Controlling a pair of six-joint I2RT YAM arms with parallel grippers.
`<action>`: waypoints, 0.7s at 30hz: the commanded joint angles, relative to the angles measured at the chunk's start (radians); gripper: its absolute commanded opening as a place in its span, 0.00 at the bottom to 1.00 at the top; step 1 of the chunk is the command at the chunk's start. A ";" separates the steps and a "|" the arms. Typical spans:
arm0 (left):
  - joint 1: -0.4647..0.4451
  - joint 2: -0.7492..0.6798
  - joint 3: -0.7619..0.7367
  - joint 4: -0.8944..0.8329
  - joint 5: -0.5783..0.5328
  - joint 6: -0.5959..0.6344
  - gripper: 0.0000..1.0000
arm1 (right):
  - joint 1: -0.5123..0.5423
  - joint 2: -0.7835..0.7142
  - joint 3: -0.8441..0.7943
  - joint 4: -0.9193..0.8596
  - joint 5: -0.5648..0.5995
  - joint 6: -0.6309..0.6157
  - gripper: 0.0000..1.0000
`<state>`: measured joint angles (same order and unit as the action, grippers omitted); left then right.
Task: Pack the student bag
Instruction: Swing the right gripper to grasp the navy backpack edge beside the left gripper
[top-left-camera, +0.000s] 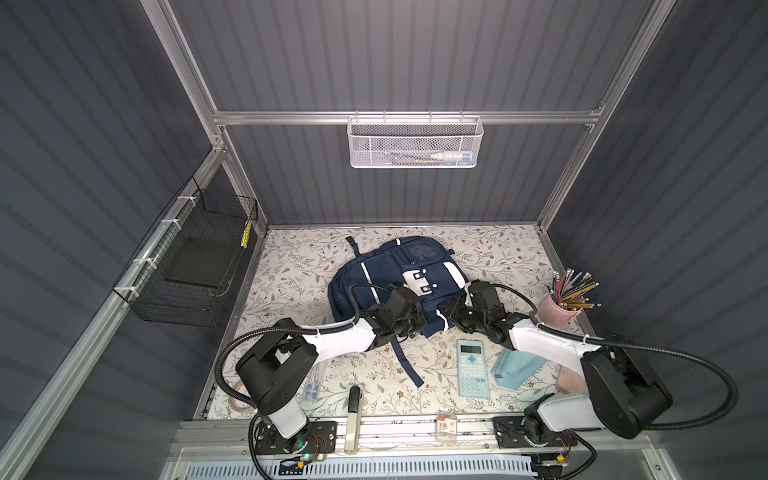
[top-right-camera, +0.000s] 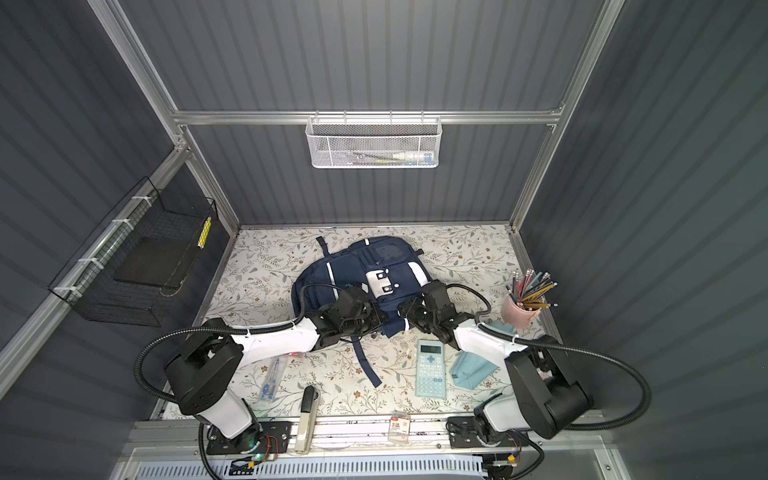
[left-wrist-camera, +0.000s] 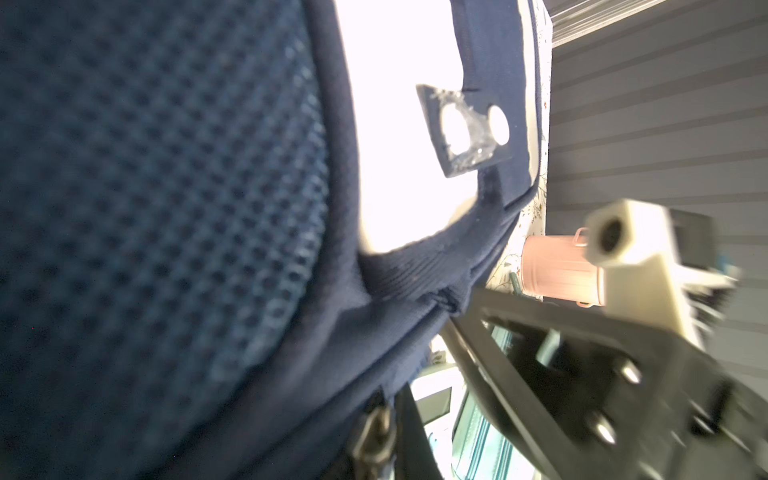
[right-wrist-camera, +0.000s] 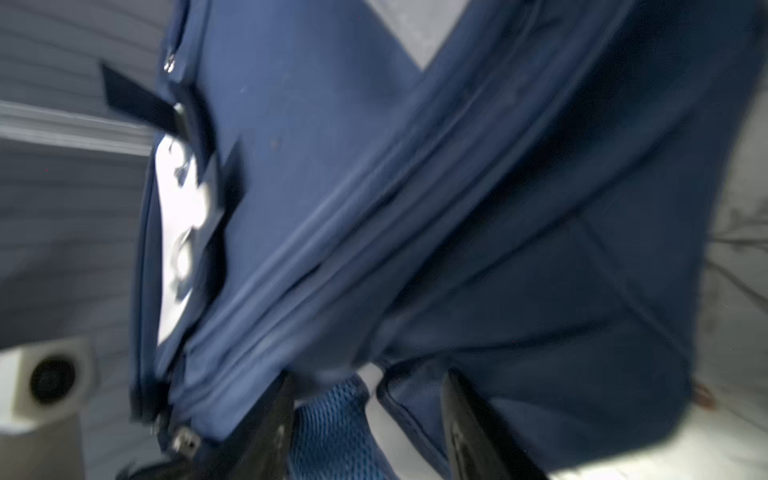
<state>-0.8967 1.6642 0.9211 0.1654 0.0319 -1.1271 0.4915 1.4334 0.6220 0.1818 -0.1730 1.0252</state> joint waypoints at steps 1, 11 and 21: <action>0.003 -0.032 0.022 0.064 0.056 0.003 0.00 | 0.019 0.026 -0.004 0.187 0.058 0.080 0.58; 0.002 -0.042 0.036 0.016 0.086 0.014 0.00 | 0.065 -0.005 -0.007 0.227 0.132 0.105 0.58; 0.021 -0.115 0.065 -0.162 0.067 0.084 0.00 | 0.007 0.161 0.004 0.341 0.053 0.120 0.01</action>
<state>-0.8700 1.6432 0.9413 0.0616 0.0650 -1.1049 0.5228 1.5879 0.6628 0.4965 -0.1215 1.1721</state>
